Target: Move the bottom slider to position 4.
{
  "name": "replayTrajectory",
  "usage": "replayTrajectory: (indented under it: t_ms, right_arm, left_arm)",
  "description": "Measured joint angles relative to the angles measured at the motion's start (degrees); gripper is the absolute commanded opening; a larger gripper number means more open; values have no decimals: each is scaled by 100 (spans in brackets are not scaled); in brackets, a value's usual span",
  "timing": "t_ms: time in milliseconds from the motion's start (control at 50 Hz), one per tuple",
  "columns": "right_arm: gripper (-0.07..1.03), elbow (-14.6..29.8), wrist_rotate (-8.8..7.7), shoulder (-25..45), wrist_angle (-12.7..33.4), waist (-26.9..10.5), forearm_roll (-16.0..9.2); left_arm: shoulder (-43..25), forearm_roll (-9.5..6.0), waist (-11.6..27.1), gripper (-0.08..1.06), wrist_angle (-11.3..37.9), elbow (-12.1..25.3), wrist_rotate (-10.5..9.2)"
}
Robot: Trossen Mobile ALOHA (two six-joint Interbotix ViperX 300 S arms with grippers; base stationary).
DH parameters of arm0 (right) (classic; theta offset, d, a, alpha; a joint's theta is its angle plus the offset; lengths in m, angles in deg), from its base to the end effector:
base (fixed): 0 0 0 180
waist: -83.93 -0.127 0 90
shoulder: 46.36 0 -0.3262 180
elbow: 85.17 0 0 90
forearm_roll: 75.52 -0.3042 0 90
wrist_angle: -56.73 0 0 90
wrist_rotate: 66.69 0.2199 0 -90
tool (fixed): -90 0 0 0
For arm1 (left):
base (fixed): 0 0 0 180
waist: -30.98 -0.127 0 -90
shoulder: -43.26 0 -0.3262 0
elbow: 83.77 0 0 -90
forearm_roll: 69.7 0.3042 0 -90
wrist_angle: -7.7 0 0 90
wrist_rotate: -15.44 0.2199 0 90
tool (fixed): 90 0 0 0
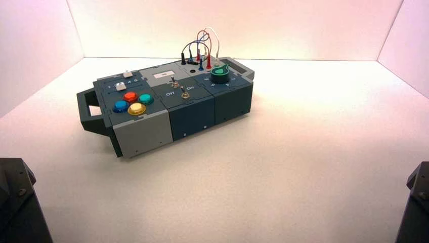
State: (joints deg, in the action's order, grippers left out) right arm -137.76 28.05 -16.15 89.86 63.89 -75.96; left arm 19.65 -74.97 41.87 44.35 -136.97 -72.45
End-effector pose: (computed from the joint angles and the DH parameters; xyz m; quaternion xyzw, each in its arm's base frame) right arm 0.2042 0.0755 0.2331 0.0042 0.2284 0.1616 0.9601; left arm 0.1930 -0.0494 0.2401 -0.0043 0.2040 -0.1159 0.9721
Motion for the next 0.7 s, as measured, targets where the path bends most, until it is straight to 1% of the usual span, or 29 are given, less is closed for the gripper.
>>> replayTrajectory:
  t_ms: [500,600,680,700]
  right_arm:
    - [-2,-9,0,53,0,-9,-18]
    - [-2,0,-53,334,0,-70,-105]
    - [-2,18,-79,659,-9,-185,-185]
    - [-2,53,-88,861,0,-255,-211]
  left_arm:
    - [-26,9,0,-3,0,-9,0]
    - [-26,18,0,-3,-18,-9,0]
    - [-18,35,-26,-3,-35,-9,0]
    - [-18,35,-26,-3,-44,-9,0]
